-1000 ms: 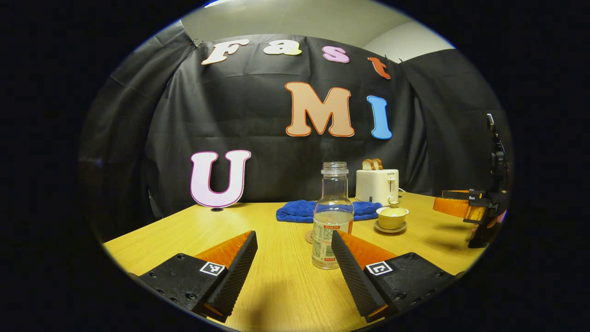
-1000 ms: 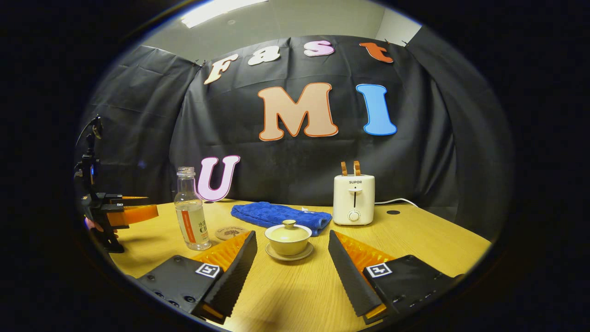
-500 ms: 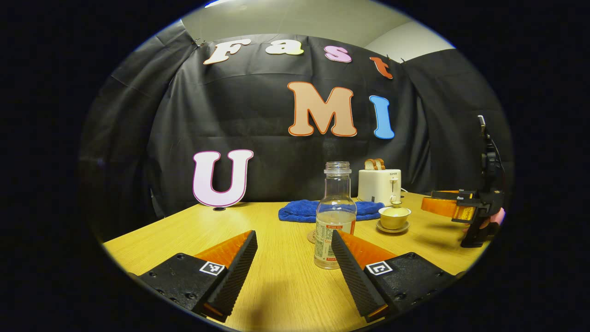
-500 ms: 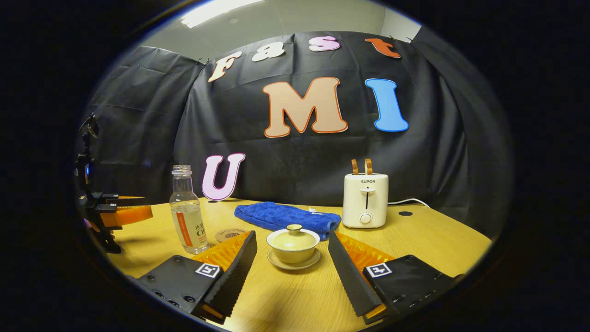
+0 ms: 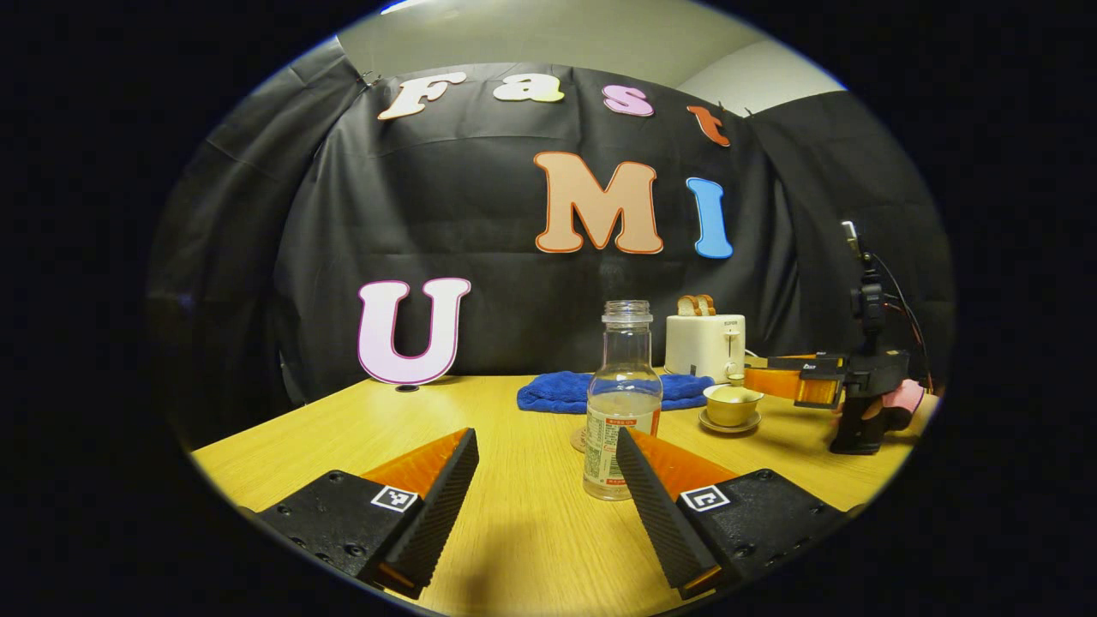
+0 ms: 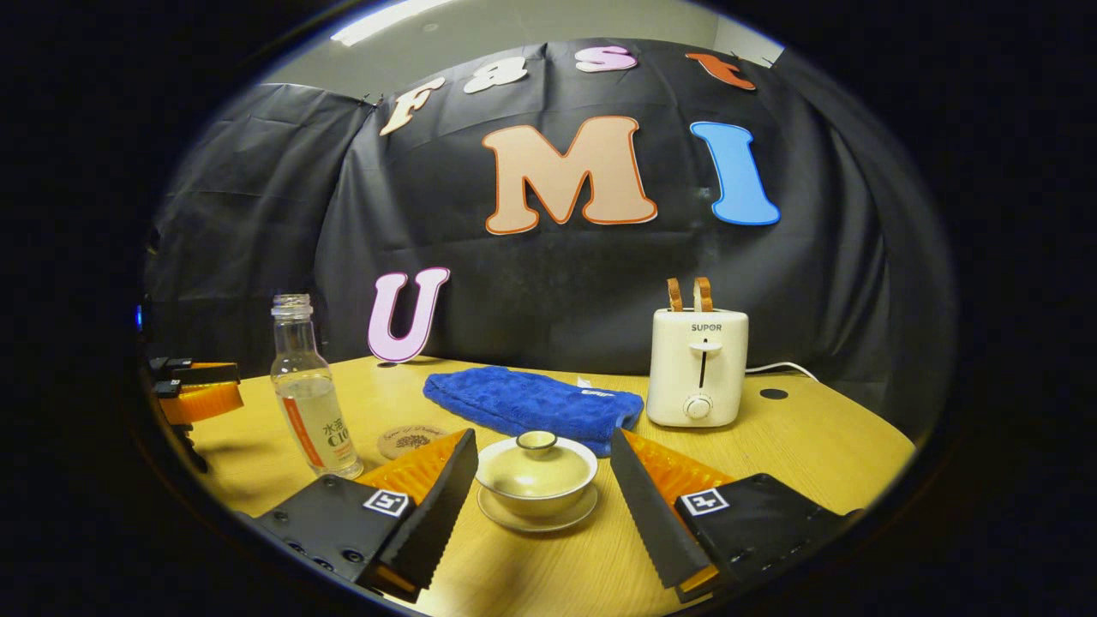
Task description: Open the teacup lid with one hand, grasp the water bottle and pour water into the teacup with the other hand; after pouring, place the water bottle on the coaster and then close the teacup lid.
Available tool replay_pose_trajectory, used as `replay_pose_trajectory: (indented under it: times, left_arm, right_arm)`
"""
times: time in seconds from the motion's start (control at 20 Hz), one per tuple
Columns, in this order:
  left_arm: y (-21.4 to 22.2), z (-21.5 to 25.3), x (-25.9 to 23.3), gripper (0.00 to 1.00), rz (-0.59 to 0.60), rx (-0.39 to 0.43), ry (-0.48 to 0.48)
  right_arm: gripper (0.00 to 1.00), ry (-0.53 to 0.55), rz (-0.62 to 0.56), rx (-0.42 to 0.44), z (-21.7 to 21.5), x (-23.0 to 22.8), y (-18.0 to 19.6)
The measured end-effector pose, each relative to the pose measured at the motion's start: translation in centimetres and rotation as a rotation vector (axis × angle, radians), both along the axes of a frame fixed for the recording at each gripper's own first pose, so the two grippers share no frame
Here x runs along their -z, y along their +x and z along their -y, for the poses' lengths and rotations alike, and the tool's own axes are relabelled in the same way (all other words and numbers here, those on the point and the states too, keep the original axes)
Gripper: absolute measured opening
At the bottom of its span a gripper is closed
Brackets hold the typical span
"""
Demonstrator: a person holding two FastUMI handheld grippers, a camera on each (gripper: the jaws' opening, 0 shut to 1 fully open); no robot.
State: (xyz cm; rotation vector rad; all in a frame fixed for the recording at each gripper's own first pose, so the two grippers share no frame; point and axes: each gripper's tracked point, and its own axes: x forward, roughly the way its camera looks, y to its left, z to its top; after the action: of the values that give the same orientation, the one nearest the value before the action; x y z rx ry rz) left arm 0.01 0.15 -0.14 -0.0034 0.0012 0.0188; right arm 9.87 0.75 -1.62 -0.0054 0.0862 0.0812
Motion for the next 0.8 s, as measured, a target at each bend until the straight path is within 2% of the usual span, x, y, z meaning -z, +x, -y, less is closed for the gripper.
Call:
replay_pose_trajectory:
  times: [0.35, 0.4, 0.75, 0.8]
  left_arm:
    - [0.0, 0.1, 0.0, 0.95, 0.0, 0.006, 0.0]
    - [0.0, 0.1, 0.0, 0.95, 0.0, 0.008, 0.0]
    - [0.0, 0.1, 0.0, 0.95, -0.001, 0.014, 0.0]
    - [0.0, 0.2, -0.1, 0.95, 0.0, 0.016, -0.001]
  right_arm:
    - [0.96, -0.012, -0.05, -0.01, -0.5, 0.8, 3.0]
    - [0.87, -0.013, -0.053, -0.009, -0.5, 1.0, 3.4]
    - [0.5, -0.032, -0.092, -0.029, -0.9, 1.6, 4.1]
    - [0.52, -0.03, -0.092, -0.04, -1.1, 1.7, 4.2]
